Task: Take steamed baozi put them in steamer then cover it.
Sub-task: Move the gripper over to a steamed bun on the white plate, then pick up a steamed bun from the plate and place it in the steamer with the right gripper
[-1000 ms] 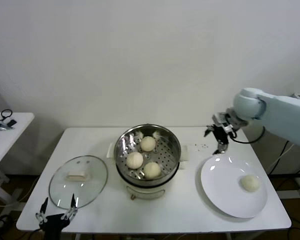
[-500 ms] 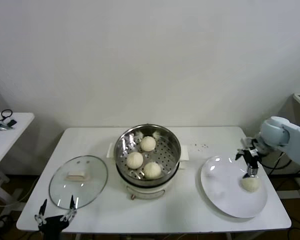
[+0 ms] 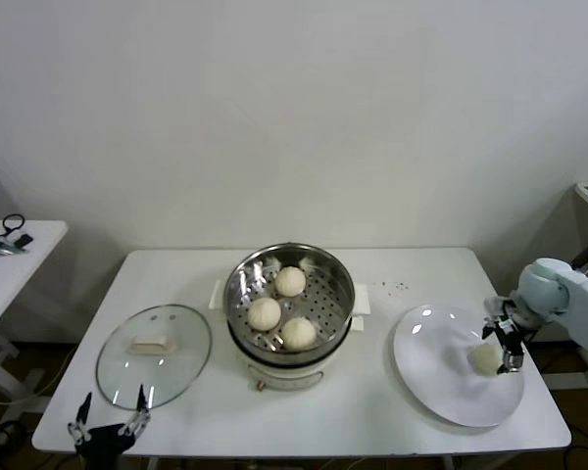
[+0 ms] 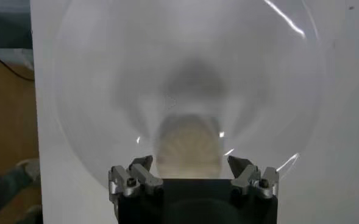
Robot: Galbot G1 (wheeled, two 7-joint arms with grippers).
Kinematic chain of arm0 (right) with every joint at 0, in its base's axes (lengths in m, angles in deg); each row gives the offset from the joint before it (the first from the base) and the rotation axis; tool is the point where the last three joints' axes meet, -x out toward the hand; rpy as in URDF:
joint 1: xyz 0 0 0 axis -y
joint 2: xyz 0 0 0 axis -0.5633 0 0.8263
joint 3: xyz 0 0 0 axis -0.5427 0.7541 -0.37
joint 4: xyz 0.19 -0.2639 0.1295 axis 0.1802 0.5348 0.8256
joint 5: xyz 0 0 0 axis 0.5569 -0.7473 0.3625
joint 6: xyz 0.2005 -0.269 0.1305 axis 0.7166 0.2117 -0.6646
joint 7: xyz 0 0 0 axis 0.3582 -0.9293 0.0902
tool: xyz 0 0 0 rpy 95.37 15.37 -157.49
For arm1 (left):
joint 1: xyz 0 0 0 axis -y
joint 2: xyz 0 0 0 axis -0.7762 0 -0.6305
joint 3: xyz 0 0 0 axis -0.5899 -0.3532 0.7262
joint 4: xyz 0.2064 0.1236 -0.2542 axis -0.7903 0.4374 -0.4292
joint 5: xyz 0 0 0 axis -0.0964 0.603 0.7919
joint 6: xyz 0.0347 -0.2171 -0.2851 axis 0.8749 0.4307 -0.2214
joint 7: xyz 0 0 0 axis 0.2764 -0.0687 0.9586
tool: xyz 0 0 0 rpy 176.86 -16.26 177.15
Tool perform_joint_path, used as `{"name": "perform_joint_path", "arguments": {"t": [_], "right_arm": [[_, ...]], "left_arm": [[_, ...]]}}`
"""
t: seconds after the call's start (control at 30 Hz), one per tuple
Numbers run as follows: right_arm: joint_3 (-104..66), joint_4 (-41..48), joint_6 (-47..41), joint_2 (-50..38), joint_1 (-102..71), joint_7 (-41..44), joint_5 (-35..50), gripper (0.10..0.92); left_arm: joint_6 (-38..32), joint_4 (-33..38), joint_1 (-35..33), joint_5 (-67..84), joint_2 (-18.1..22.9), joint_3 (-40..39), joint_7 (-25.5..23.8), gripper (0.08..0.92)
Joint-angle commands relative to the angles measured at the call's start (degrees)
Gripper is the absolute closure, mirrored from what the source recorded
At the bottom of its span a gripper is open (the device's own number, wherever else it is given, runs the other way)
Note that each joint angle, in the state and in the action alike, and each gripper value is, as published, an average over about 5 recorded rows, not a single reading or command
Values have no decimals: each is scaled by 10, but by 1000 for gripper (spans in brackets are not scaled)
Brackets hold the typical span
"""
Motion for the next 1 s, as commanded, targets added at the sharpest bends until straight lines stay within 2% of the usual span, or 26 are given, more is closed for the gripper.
{"name": "perform_joint_path", "arguments": {"t": [0.03, 0.33, 0.53, 0.67, 0.83, 1.0], "right_arm": [[-31, 32, 9, 18, -39, 2, -32, 203], [-30, 38, 18, 27, -36, 9, -32, 209], [-33, 38, 18, 26, -30, 9, -27, 306], [-29, 36, 16, 25, -17, 8, -11, 343], [3, 32, 2, 38, 49, 6, 50, 362], [96, 24, -30, 80, 188, -1, 157, 364]], "left_arm": [[1, -3, 3, -4, 0, -2, -1, 177], [0, -4, 2, -7, 1, -3, -1, 177], [1, -2, 4, -9, 0, -3, -1, 177], [2, 0, 4, -11, 1, -6, 0, 177], [1, 1, 2, -12, 1, -7, -1, 177], [1, 8, -1, -12, -1, -8, -6, 177]]}}
